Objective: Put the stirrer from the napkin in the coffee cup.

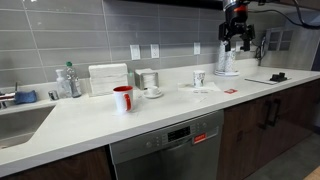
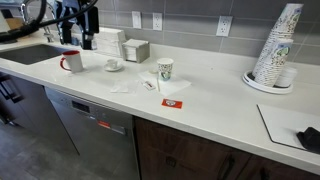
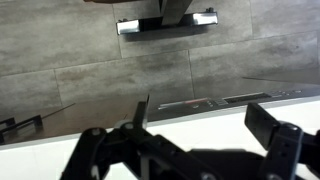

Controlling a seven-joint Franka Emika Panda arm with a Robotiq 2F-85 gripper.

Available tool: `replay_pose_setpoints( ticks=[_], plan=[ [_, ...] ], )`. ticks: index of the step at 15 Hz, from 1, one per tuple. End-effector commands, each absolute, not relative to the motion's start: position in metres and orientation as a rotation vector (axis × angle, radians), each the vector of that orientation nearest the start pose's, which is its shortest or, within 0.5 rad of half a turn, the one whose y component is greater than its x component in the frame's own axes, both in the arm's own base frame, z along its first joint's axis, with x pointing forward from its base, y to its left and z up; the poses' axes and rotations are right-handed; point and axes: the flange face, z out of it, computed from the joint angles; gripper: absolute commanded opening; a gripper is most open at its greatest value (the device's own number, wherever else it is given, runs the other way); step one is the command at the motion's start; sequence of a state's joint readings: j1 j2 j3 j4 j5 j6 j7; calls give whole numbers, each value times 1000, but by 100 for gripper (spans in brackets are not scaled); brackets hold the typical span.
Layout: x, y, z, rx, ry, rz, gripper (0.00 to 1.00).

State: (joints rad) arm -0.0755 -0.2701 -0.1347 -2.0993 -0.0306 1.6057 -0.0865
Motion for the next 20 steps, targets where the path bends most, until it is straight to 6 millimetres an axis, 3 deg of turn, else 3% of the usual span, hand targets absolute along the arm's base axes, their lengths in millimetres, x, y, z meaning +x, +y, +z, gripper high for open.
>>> replay_pose_setpoints(
  ticks=[1, 5, 11, 20],
  plan=[
    [454, -88, 511, -3154, 0, 332, 100],
    [478, -82, 499, -3206, -319, 218, 100],
    [516, -96, 459, -3135, -667, 21, 100],
    [552, -117, 389, -3067, -958, 51, 100]
  ],
)
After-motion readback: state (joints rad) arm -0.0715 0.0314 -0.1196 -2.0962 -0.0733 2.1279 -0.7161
